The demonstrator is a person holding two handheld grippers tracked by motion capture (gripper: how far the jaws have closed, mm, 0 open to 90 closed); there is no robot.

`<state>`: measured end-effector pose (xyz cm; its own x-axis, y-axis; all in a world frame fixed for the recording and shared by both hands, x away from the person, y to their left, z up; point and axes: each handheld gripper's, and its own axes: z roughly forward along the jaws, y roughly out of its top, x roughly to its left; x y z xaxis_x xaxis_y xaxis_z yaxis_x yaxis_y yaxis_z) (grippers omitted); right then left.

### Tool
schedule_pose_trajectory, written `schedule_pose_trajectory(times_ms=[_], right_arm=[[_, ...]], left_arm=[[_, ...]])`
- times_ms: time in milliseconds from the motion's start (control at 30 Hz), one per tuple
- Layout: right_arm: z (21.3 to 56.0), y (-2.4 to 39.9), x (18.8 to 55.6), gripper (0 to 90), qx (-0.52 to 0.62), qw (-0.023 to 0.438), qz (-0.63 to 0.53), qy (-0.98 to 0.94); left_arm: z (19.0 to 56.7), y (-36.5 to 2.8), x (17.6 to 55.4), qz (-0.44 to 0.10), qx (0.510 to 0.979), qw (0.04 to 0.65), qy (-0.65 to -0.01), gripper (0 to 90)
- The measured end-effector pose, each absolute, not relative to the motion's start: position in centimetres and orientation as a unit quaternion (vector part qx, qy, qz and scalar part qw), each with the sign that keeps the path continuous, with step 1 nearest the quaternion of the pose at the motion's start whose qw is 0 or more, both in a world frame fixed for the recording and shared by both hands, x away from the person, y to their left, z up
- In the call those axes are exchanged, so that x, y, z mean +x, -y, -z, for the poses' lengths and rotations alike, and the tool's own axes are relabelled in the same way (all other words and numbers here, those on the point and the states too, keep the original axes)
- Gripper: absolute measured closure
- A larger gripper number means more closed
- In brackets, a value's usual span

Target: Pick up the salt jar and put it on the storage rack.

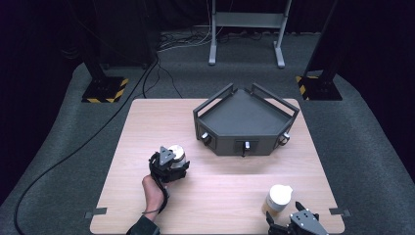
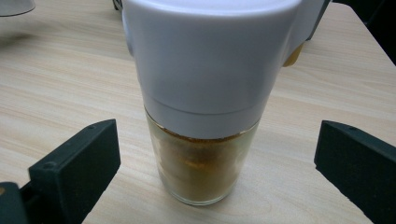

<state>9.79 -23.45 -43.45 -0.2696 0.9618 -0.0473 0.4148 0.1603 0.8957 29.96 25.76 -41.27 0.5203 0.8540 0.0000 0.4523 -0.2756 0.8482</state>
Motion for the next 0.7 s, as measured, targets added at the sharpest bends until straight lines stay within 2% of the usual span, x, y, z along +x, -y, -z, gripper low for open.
schedule_pose_trajectory(times_ms=[700], right_arm=[[43.4, 23.5, 9.7, 0.0, 0.502, 0.336, -0.407, -0.685]], left_arm=[[40.1, -24.5, 31.2, -0.232, 0.768, 0.431, -0.413, 31.8]])
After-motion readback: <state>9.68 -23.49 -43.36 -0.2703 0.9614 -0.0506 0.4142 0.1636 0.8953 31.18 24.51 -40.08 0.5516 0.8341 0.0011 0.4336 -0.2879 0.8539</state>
